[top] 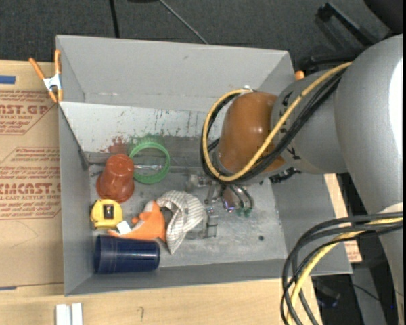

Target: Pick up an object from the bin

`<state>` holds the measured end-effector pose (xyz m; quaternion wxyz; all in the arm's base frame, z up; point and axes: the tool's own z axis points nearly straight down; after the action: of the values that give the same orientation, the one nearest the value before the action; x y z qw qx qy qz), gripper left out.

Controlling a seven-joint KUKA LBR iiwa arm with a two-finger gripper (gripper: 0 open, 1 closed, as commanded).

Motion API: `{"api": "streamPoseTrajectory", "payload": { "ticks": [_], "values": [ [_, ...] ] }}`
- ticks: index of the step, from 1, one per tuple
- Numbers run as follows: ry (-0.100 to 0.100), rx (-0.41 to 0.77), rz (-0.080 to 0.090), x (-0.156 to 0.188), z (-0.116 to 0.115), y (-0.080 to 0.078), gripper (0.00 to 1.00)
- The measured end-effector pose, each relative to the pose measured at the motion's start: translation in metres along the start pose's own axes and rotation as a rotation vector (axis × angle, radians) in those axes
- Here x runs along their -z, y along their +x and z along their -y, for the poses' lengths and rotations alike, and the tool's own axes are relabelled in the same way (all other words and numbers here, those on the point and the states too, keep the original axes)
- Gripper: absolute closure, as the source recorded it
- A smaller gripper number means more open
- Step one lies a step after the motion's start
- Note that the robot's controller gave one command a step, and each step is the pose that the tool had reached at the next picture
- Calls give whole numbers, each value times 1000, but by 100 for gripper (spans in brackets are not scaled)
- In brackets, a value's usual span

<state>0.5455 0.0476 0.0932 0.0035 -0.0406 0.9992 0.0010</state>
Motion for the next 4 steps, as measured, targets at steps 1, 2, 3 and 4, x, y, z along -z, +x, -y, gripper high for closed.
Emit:
{"api": "streamPoseTrajectory", "payload": {
  "ticks": [1, 2, 3, 4],
  "values": [
    [1, 181, -5, 1, -18, -9, 100],
    [1, 181, -5, 1, -18, -9, 0],
    [1, 180, -5, 1, -18, -9, 0],
    [0, 398, -5, -23, 8, 22, 100]
  ]
}}
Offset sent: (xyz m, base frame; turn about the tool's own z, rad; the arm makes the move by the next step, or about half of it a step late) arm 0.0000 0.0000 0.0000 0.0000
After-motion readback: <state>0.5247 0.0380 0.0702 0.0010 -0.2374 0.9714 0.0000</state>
